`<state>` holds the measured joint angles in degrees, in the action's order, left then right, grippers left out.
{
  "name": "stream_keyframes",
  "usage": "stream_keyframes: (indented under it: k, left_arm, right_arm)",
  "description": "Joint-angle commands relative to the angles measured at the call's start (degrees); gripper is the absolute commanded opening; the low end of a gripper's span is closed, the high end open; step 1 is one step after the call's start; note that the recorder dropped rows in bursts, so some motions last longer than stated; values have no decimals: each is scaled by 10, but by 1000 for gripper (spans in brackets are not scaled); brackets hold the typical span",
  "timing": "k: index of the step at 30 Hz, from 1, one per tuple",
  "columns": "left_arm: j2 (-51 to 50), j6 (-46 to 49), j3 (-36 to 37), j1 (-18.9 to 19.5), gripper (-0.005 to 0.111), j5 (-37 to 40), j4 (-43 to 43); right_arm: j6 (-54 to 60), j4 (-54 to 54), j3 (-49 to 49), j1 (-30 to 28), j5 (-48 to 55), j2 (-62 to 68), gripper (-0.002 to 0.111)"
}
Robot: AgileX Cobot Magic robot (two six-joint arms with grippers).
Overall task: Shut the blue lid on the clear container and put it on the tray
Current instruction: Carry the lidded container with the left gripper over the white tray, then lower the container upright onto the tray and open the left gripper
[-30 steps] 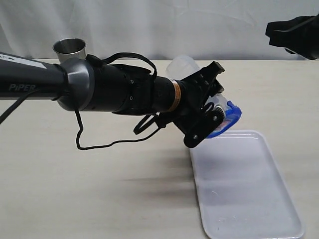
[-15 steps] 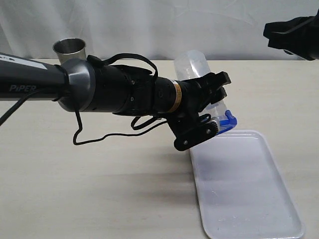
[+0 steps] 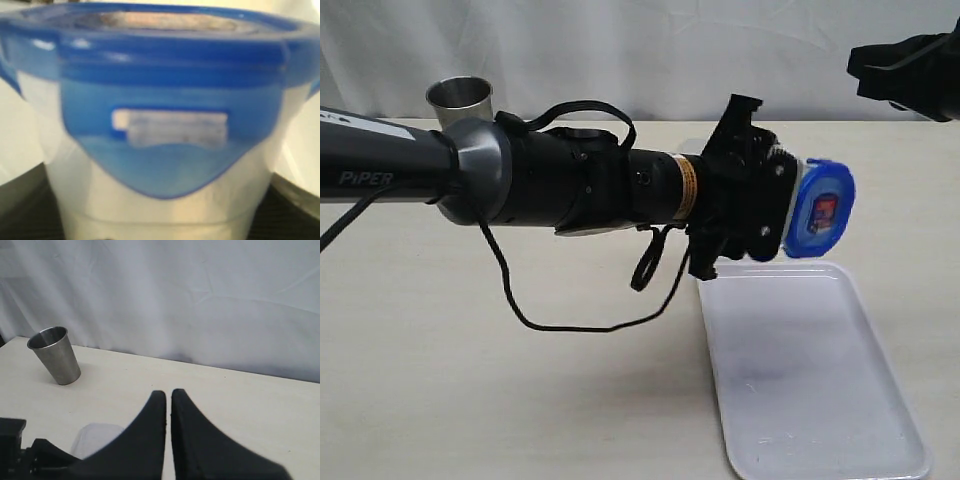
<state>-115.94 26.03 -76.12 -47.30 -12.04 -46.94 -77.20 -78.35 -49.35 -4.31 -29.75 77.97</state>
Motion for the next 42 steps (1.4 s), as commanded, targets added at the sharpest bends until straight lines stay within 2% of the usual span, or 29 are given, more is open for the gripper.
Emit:
stream_keyframes:
  k: [1,6,9,12,15,17,21,29,34,42]
  left_arm:
    - [3,-210,-7,-1,0,-29,41]
    - [-5,-364,-7,-1,0,-44,42]
    - [-19,-429,-7,0,0,-86,40]
    - [-34,-490,-7,0,0,-166,36]
    - [-51,-544,-7,7,0,-289,4]
    - [-64,-549,-7,10,0,-355,1]
    - [-97,-549,-7,22,0,-421,1]
    - [-163,-548,-7,55,0,-498,2]
    - [-183,-548,-7,69,0,-495,0]
    - [-208,-545,-7,70,0,-472,-30]
  right_arm:
    - [5,-5,2,-3,-3,-1,4]
    - [3,-5,2,-3,54,-1,4]
    - [-10,-5,2,-3,94,-1,4]
    - [-12,-5,2,-3,117,-1,4]
    - [-12,-5,2,-3,132,-1,4]
    - [-12,-5,3,-3,139,-1,4]
    - [-12,-5,3,-3,136,-1,4]
    - [-12,-5,7,-3,133,-1,4]
    - [-12,-5,7,-3,130,-1,4]
    - [-12,-5,7,-3,100,-1,4]
